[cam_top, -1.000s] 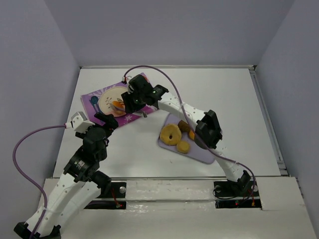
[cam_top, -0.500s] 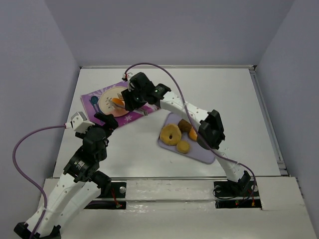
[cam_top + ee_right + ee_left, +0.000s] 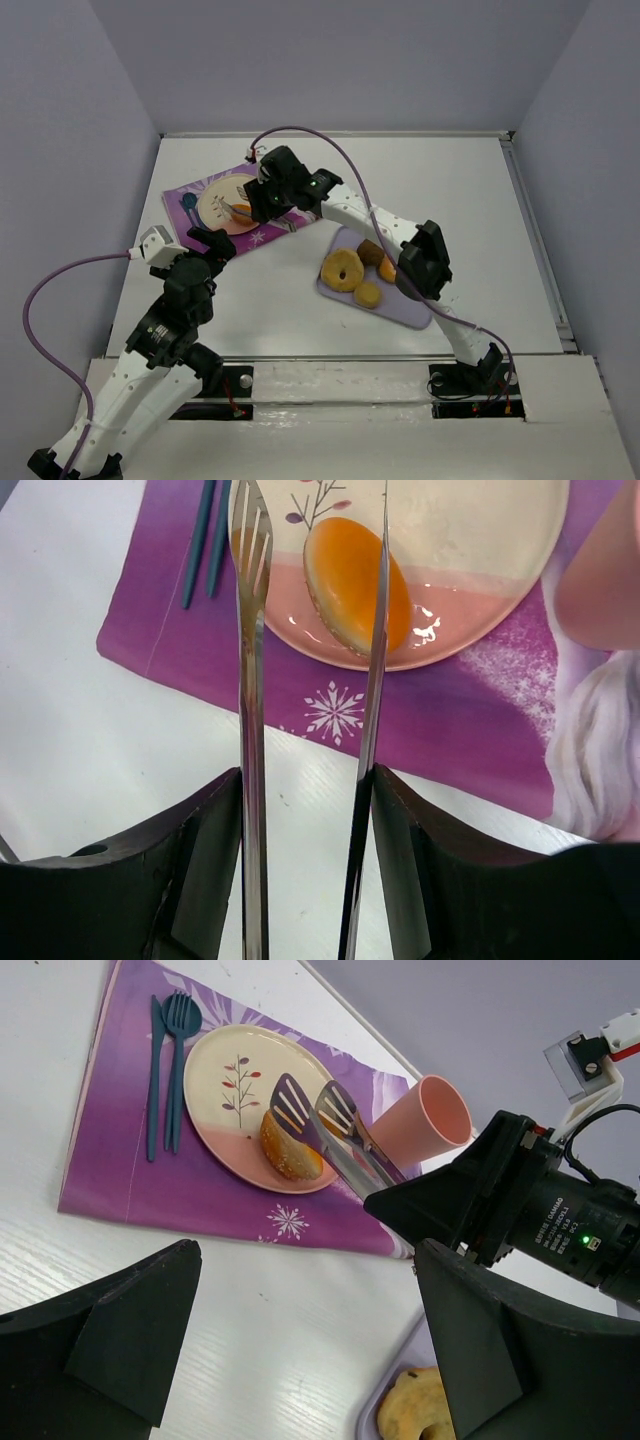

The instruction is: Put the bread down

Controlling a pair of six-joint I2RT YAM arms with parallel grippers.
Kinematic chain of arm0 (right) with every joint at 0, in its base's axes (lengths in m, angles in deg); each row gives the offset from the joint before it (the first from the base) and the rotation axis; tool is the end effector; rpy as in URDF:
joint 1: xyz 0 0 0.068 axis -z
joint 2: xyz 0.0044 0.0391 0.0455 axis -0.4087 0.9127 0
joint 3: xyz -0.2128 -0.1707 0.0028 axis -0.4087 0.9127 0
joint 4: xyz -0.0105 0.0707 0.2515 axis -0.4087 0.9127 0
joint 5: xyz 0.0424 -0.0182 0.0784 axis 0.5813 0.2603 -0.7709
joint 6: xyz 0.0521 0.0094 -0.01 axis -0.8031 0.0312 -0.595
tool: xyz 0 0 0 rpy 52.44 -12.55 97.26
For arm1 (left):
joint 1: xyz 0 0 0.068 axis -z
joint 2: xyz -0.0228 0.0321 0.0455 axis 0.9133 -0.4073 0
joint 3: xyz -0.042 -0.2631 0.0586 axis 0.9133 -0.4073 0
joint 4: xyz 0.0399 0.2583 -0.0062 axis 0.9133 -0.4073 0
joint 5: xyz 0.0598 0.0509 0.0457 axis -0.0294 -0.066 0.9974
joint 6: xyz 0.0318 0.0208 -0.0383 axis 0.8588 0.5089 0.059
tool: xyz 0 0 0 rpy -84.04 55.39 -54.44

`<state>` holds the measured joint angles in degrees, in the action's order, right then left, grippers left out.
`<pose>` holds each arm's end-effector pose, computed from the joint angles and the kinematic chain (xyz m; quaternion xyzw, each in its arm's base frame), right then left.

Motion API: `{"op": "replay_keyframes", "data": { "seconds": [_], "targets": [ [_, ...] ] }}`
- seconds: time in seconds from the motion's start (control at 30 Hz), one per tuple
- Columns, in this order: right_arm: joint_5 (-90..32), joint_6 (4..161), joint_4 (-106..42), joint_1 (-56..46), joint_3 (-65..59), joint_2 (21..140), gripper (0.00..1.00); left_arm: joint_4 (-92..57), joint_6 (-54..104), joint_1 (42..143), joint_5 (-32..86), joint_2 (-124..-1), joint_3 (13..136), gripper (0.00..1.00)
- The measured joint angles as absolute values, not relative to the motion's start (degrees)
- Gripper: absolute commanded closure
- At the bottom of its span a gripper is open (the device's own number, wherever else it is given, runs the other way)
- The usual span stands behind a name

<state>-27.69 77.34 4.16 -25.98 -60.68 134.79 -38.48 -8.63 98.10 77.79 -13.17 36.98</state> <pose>0.3435 0.4174 0.2808 -0.3185 0.8420 0.2684 0.3428 0.1097 -0.0405 0.3070 -0.3137 0.6848 -0.1560 0.6390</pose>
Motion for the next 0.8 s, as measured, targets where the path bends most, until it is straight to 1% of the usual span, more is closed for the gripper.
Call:
{"op": "replay_keyframes", "data": {
  "seconds": [0.1, 0.27, 0.6, 0.73, 0.8],
  "targets": [
    [-25.94, 77.34, 4.19, -25.98, -59.63, 133.70, 0.46, -38.48, -8.66, 98.10, 77.79, -13.17, 36.98, 0.01],
    [-23.60, 77.47, 3.20, -25.74, -53.77, 127.23, 0.47, -38.48, -8.66, 98.10, 77.79, -13.11, 36.98, 0.01],
    [-21.61, 78.50, -1.96, -23.10, -37.49, 103.50, 0.48, -38.48, -8.63, 98.10, 77.77, -12.89, 36.96, 0.01],
    [-19.10, 77.73, -3.49, -19.01, -29.84, 94.60, 0.50, -38.45, -8.63, 98.10, 77.75, -12.87, 36.89, 0.01],
    [-18.18, 76.64, -4.16, -14.31, -23.83, 89.27, 0.50, -38.45, -8.63, 98.10, 77.75, -12.87, 36.83, 0.01]
  ]
}}
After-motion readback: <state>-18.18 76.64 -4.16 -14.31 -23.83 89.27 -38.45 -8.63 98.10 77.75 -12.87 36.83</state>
